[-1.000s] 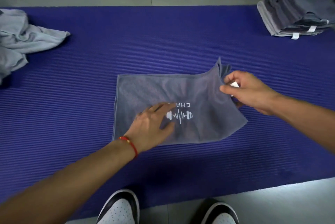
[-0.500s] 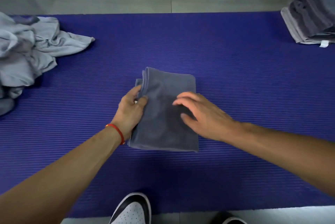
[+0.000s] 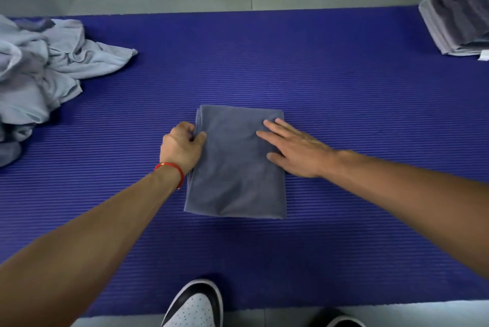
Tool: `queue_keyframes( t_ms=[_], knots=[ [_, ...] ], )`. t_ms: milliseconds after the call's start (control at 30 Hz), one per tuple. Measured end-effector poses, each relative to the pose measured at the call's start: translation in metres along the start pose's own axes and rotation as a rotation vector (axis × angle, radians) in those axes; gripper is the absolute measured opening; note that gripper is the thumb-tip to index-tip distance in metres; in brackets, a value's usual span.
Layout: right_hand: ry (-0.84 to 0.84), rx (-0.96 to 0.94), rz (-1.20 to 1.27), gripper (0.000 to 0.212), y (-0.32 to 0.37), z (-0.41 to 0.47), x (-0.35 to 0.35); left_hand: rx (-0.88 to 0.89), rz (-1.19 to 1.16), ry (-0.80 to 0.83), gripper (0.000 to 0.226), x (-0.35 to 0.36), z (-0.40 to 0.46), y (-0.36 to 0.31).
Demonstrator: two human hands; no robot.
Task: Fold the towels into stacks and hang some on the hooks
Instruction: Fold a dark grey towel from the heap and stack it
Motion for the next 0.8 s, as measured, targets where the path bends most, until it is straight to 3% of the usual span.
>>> queue_keyframes(
  t_ms=[100,167,233,267,400,467,600,667,767,800],
  knots=[
    [-0.251,0.115,0.090,0.065,0.009,-0.014,0.008,0.081,0.144,0.004,0.036,0.000,0.004,-0.002],
    [-0.364,0.334,0.113,0.064,0.012,-0.034,0.018,0.307,0.246,-0.040,0.052,-0.003,0.011,-0.012],
    [-0.261,0.499,0.100,0.065,0.016,-0.051,0.033,0.540,0.327,-0.021,0.060,-0.002,0.026,-0.024],
    [-0.176,0.523,0.105,0.066,0.019,-0.057,0.043,0.581,0.362,0.066,0.060,0.000,0.037,-0.028],
    [-0.090,0.478,0.422,0.048,0.030,-0.072,0.060,0.544,0.576,0.576,0.074,0.016,0.072,-0.047],
    [-0.076,0.482,0.586,0.037,0.032,-0.076,0.056,0.561,0.689,0.661,0.070,0.017,0.081,-0.063],
    [-0.129,0.533,0.783,0.027,0.019,-0.082,0.042,0.433,0.790,0.725,0.040,0.010,0.078,-0.085],
    [-0.266,0.584,0.920,0.027,-0.005,-0.080,0.025,0.304,0.658,0.748,0.034,0.003,0.069,-0.081],
    [-0.642,0.657,1.111,0.032,-0.065,-0.067,-0.013,-0.073,-0.055,0.907,0.026,0.007,0.036,-0.060],
    [-0.692,0.679,1.149,0.036,-0.086,-0.059,-0.022,-0.167,-0.229,0.920,0.025,0.013,0.020,-0.054]
  ],
)
Point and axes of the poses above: each hand's wrist, its own z-axis towards the middle knuckle, its own x-axis out of the palm, y = z × x, the point moved 3 cm from there along z, towards the middle knuckle, and after that the axes turned 8 degrees about x, right-handed, at the moved point
